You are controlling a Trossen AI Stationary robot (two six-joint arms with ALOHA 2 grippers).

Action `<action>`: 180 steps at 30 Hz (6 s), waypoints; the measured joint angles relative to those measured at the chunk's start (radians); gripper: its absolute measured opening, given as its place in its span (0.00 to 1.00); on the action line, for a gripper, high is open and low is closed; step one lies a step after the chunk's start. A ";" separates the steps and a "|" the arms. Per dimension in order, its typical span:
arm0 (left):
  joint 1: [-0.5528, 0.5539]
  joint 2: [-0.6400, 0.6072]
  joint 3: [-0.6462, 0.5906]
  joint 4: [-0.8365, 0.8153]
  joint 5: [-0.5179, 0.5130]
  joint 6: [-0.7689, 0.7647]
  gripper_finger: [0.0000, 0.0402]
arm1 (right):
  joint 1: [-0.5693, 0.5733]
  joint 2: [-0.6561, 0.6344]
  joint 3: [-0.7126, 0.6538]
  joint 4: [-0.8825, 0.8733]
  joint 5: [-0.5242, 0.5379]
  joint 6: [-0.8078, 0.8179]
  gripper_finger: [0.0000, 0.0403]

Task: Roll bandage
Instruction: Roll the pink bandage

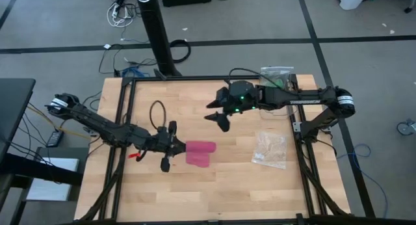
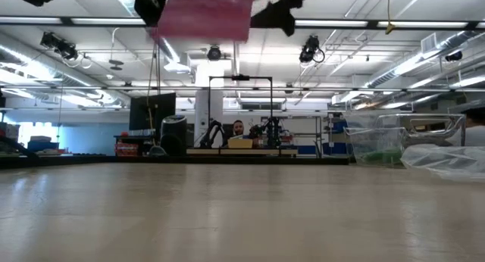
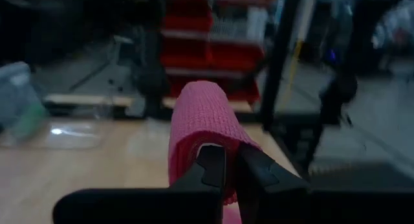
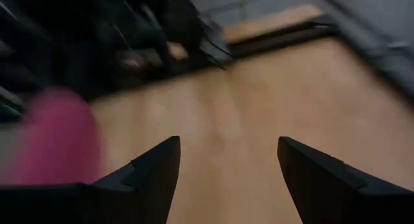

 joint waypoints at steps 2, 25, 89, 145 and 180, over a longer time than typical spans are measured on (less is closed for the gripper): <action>0.001 -0.016 0.000 0.000 -0.030 -0.006 0.05 | -0.014 -0.032 0.000 -0.091 0.053 -0.064 0.65; 0.075 -0.103 0.000 0.022 -0.075 0.046 0.05 | 0.099 0.103 -0.635 1.272 -0.011 -0.057 0.58; 0.042 0.097 -0.015 0.035 -0.126 0.257 0.05 | 0.182 0.014 -0.522 1.111 0.130 0.169 0.13; 0.042 0.098 0.013 -0.110 0.098 0.405 0.05 | 0.211 0.097 -0.113 0.231 -0.075 -0.116 0.28; 0.042 0.097 0.013 -0.119 0.101 0.384 0.05 | 0.154 0.160 -0.114 0.289 -0.263 -0.023 0.31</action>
